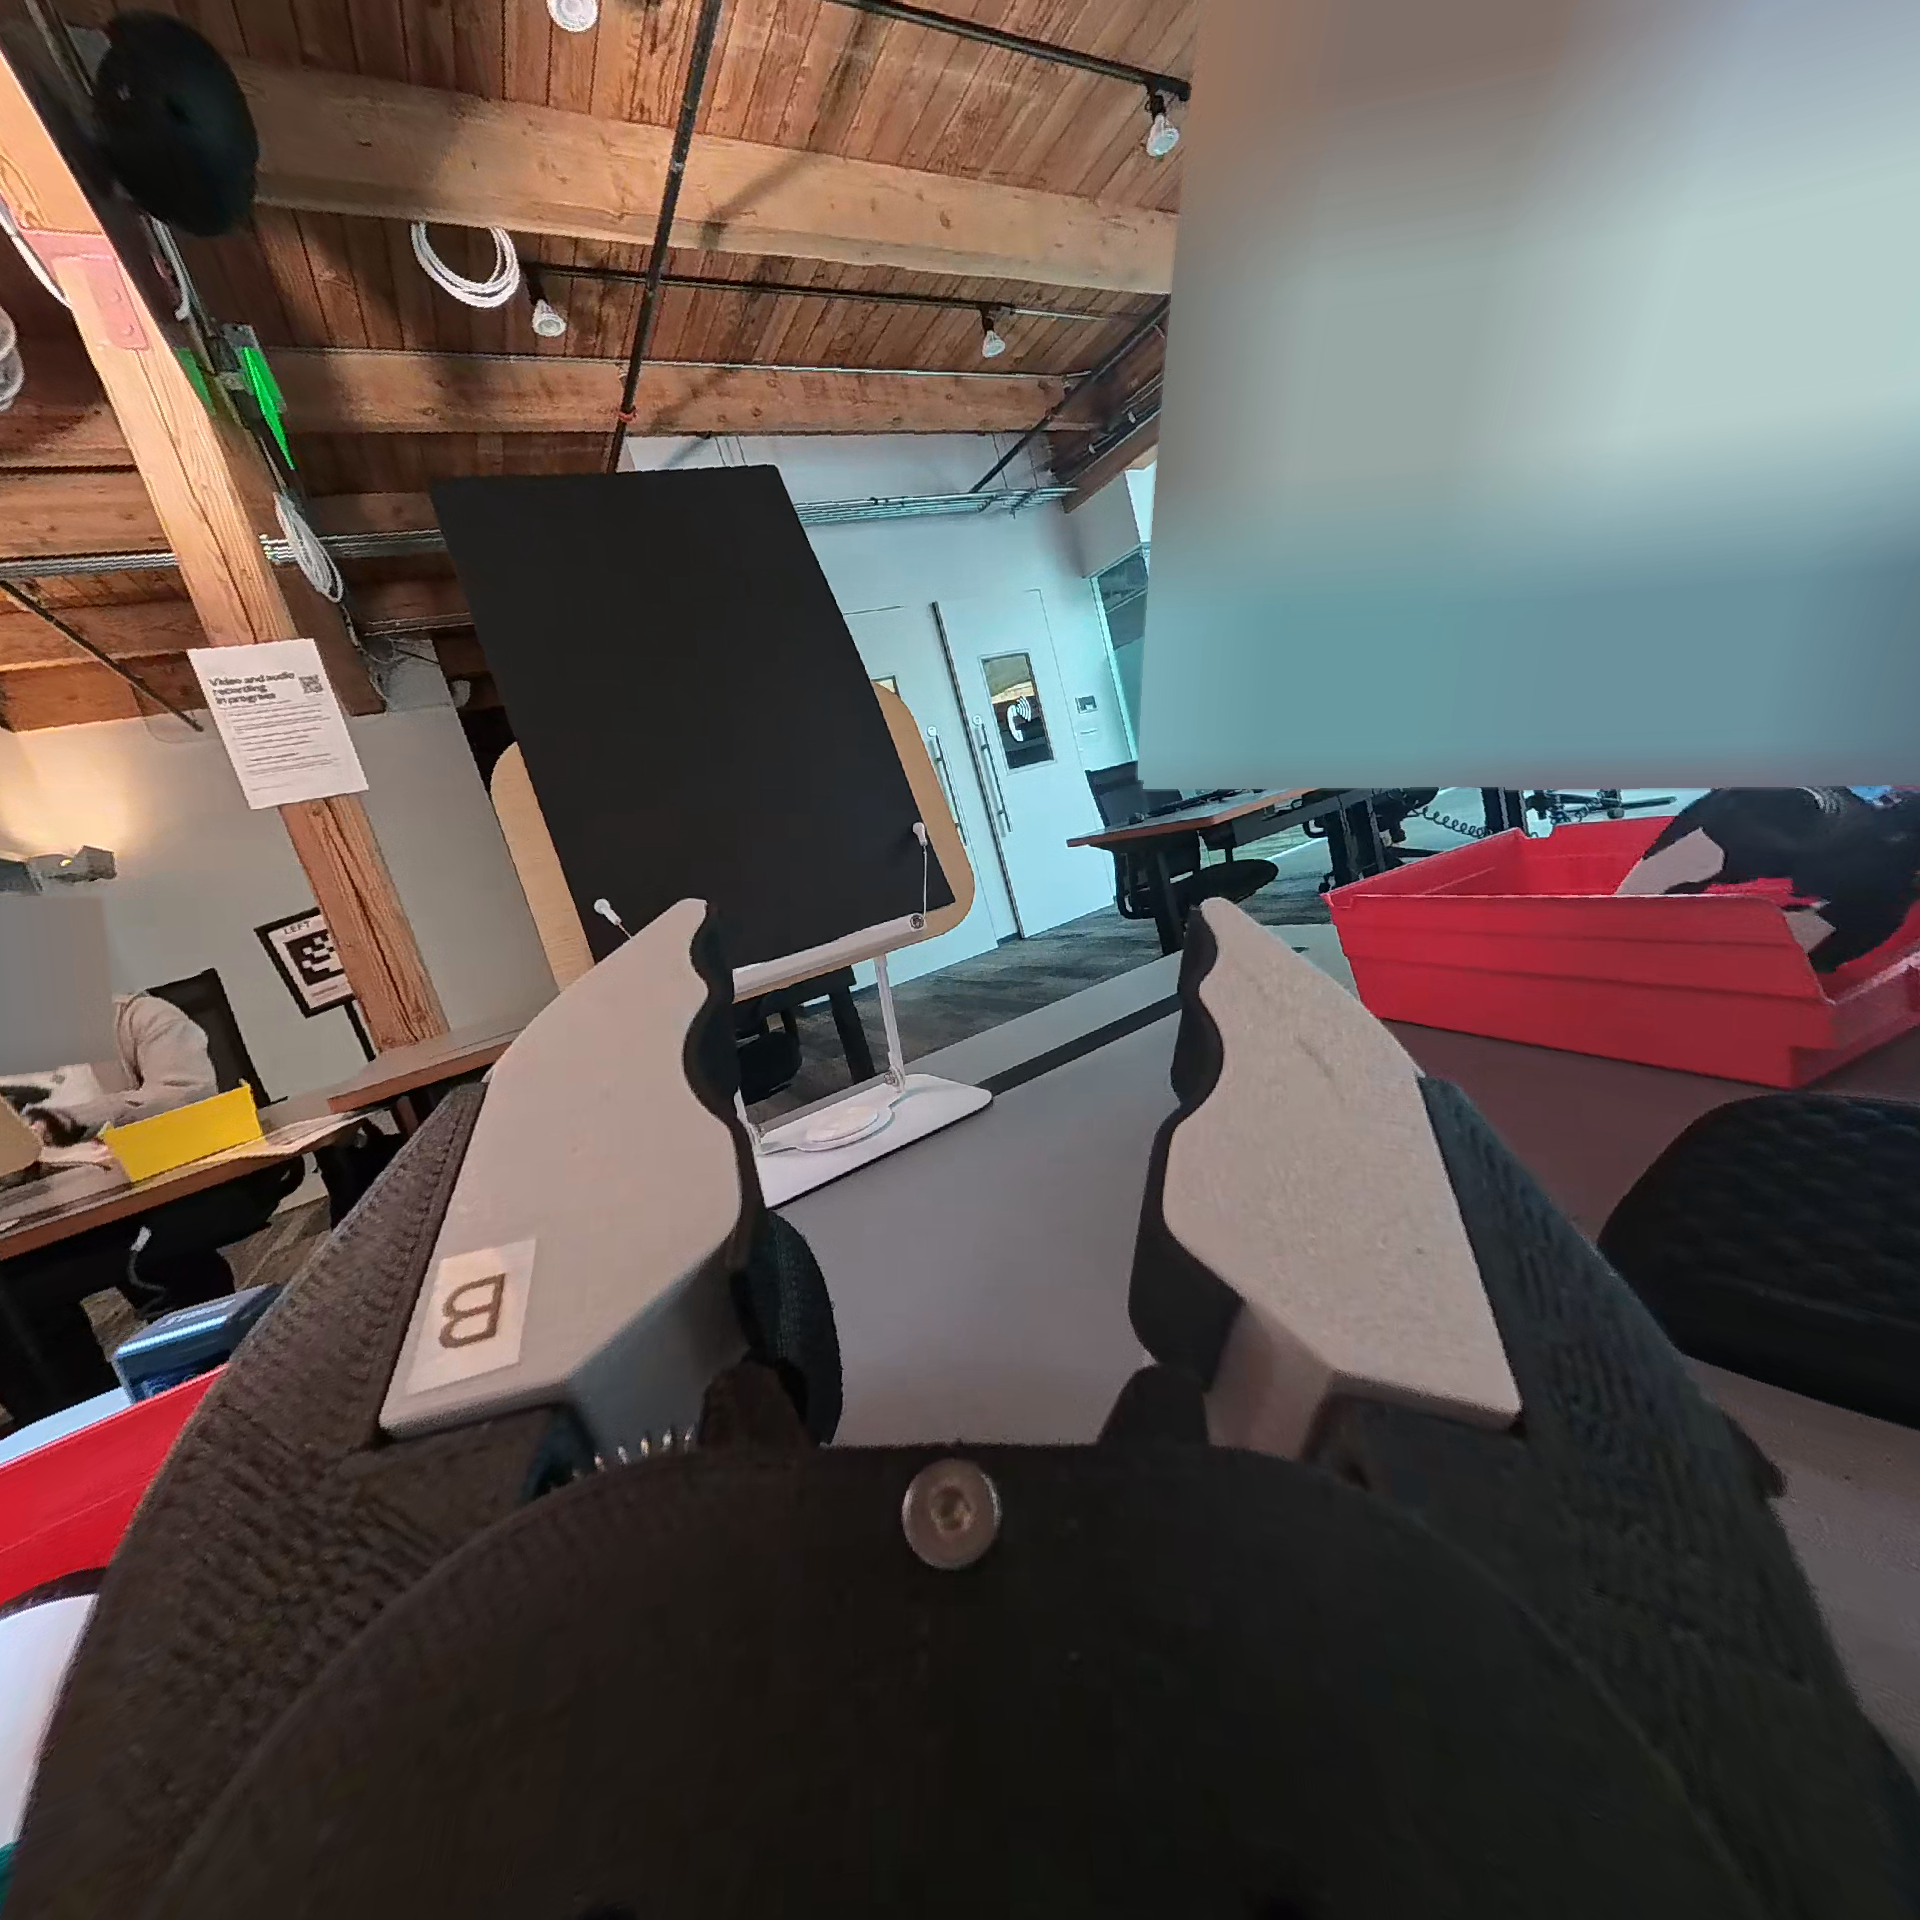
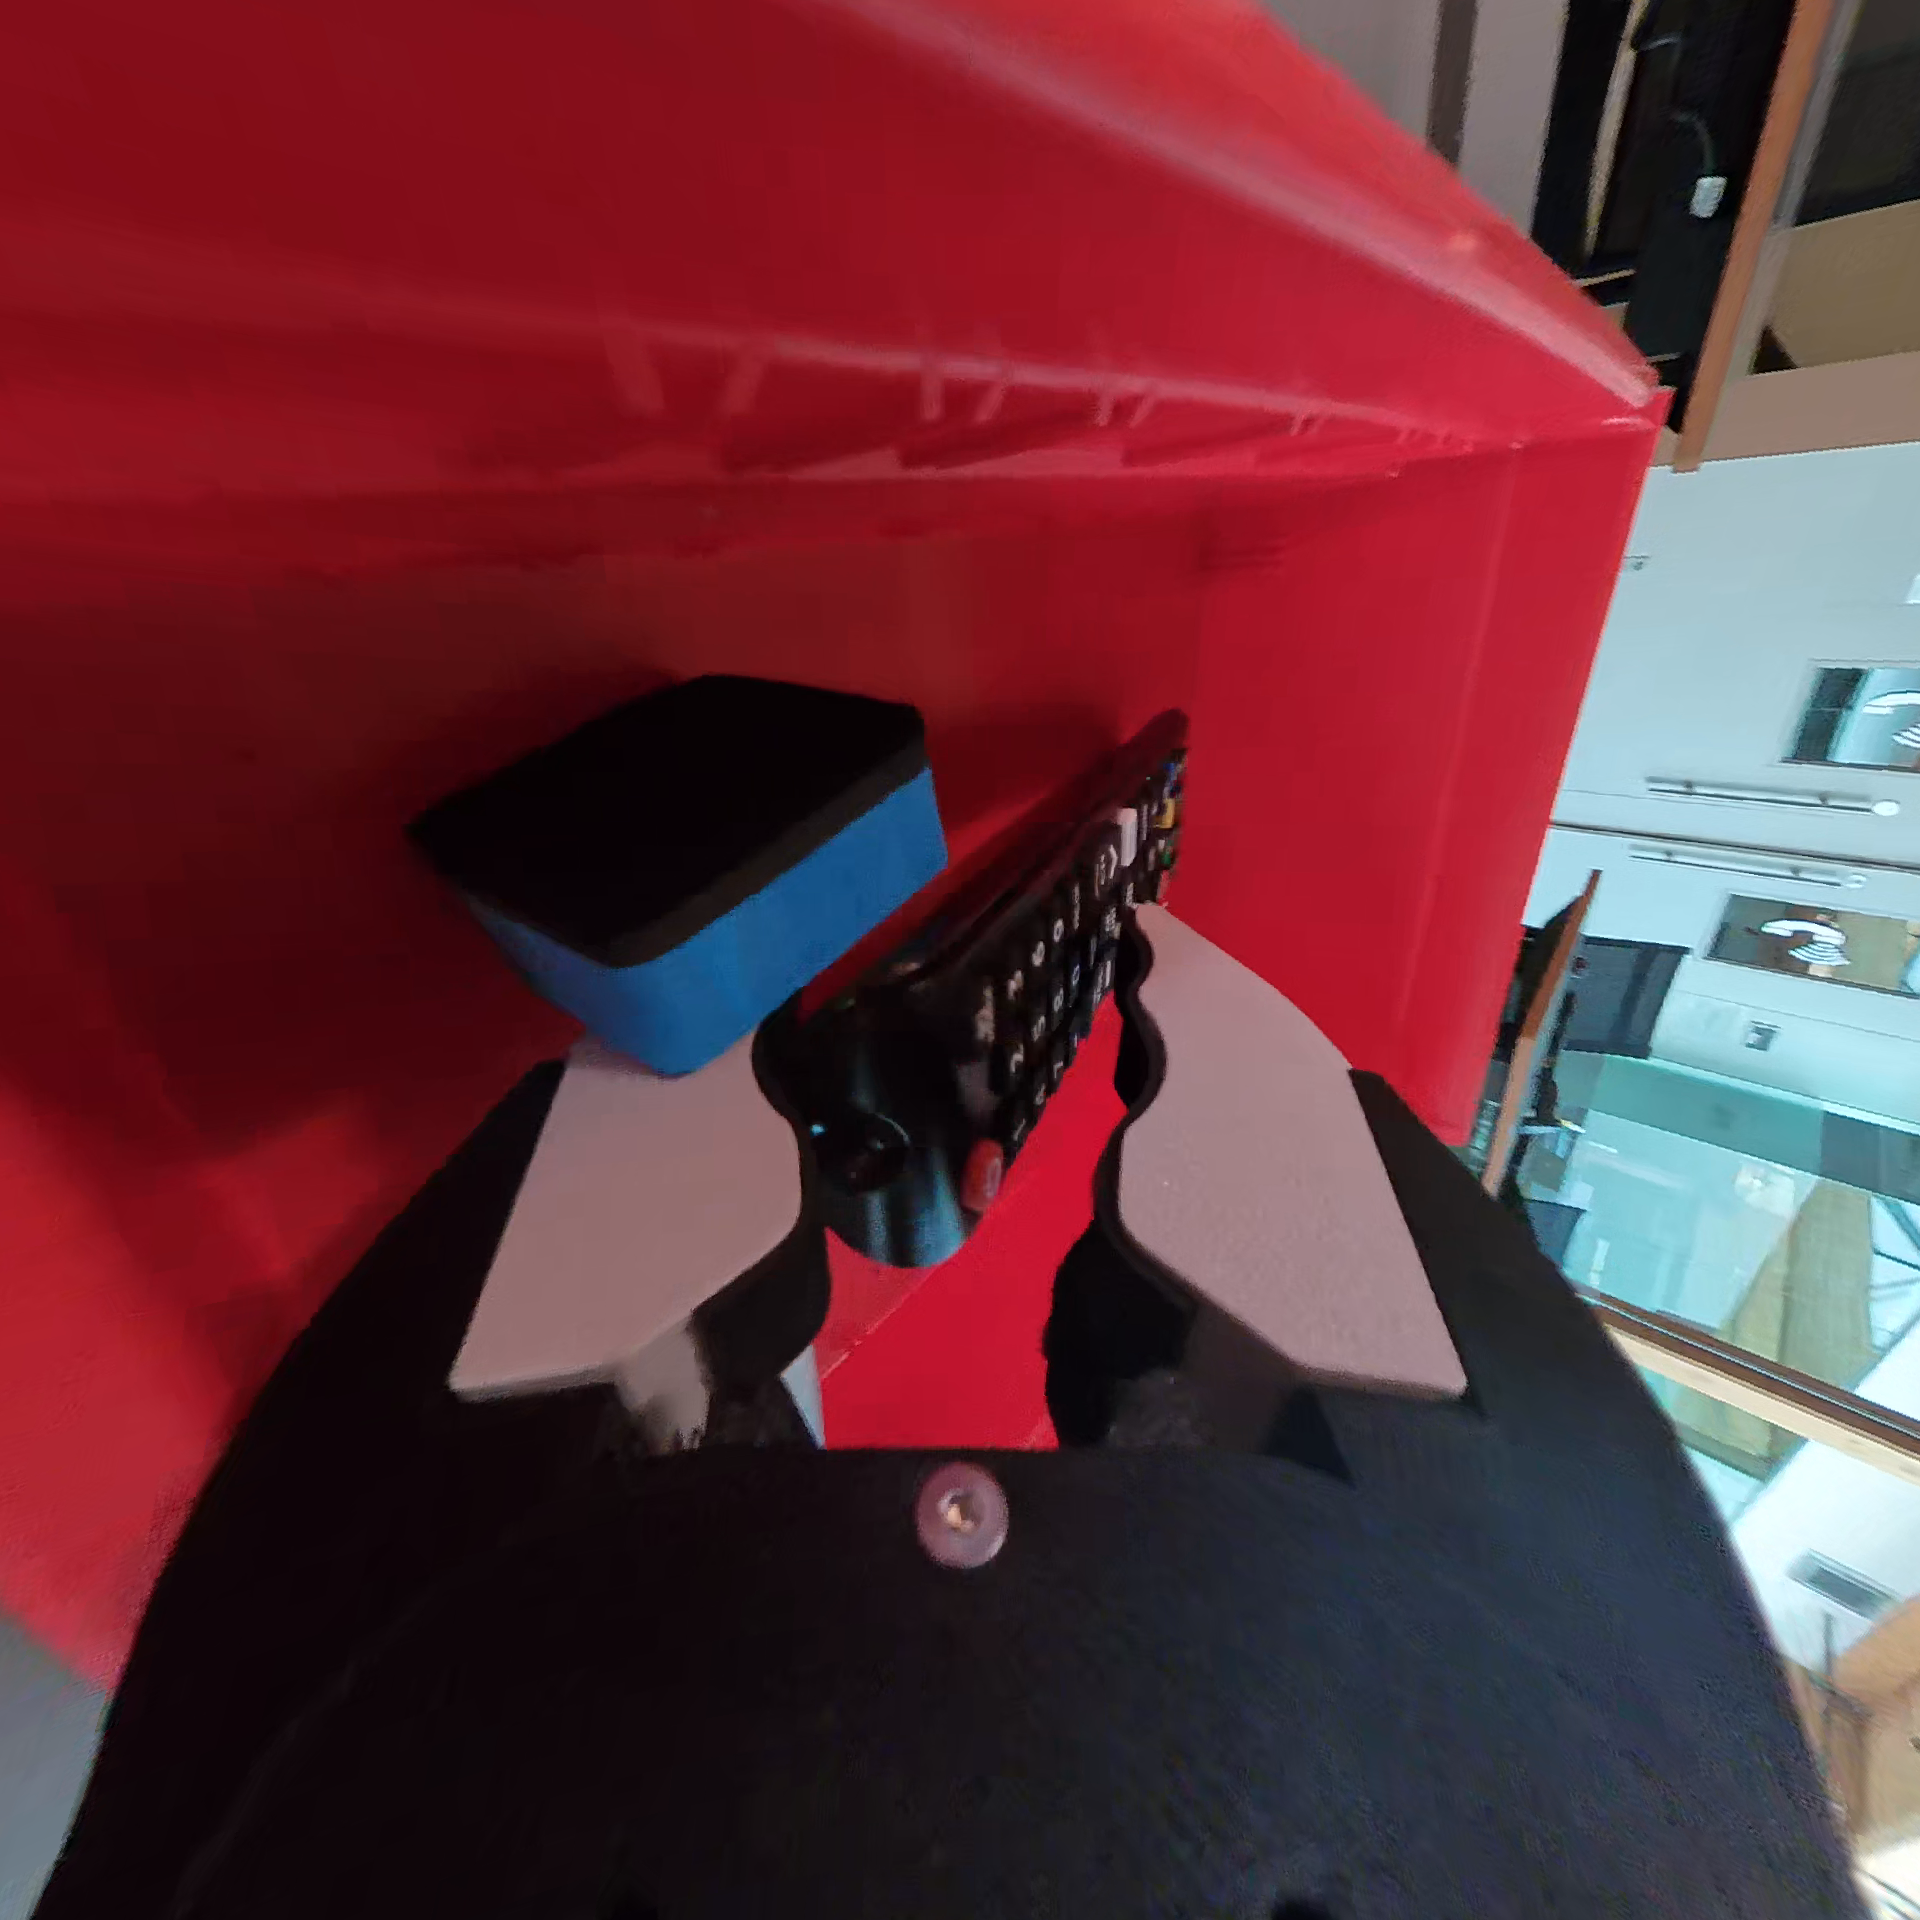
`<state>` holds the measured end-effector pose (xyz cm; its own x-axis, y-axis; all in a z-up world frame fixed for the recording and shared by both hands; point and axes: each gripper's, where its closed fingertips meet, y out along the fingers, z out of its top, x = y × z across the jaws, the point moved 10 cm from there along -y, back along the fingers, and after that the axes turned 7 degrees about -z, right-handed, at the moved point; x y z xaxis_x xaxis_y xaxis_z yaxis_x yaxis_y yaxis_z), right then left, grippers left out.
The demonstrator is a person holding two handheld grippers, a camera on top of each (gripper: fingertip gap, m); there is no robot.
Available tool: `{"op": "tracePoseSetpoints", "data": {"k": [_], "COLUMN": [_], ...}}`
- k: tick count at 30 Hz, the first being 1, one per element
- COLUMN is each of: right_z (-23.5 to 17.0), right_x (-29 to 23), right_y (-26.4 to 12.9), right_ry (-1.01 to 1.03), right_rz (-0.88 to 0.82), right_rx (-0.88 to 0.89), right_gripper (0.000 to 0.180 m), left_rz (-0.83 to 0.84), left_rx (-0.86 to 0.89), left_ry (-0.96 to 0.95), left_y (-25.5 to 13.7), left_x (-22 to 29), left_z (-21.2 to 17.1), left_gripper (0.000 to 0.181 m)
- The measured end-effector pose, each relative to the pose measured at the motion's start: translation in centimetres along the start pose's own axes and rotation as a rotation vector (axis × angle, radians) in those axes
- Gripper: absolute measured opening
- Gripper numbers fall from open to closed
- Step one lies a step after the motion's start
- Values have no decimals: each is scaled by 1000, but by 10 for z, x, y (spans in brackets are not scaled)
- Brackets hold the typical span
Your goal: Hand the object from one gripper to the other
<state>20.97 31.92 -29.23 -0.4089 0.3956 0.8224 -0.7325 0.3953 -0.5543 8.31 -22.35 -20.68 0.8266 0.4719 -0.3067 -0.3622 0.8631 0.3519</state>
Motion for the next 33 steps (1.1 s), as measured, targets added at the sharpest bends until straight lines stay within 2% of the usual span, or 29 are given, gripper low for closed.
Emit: {"op": "tracePoseSetpoints", "data": {"k": [11,14,17,20,24,26,30,33], "right_z": [-2,-3,-4,1,22,35,68,102], "right_x": [2,11,26,44,57,53,27,3], "right_y": [-11,-16,-29,-56,-117,-146,-179,-171], "right_ry": [97,110,184,379,745,967,1346,1411], "right_rz": [122,88,-20,-180,-452,-503,-381,-285], "right_rx": [32,25,114,306,785,1006,1382,1417], "right_gripper": [78,85,83,85,90,92,97,90], "left_rz": [-24,-41,-37,-45,-57,-76,-150,-192], "left_rx": [-15,-33,-42,-40,-32,-16,26,-15], "left_ry": [9,31,58,55,33,7,-87,-113], "left_y": [0,1,1,2,3,5,16,28], "left_x": [0,3,5,6,8,11,25,38], "left_z": [1,2,2,2,2,2,-7,-25], "left_gripper": [84,84,84,84,84,84,84,83]}}
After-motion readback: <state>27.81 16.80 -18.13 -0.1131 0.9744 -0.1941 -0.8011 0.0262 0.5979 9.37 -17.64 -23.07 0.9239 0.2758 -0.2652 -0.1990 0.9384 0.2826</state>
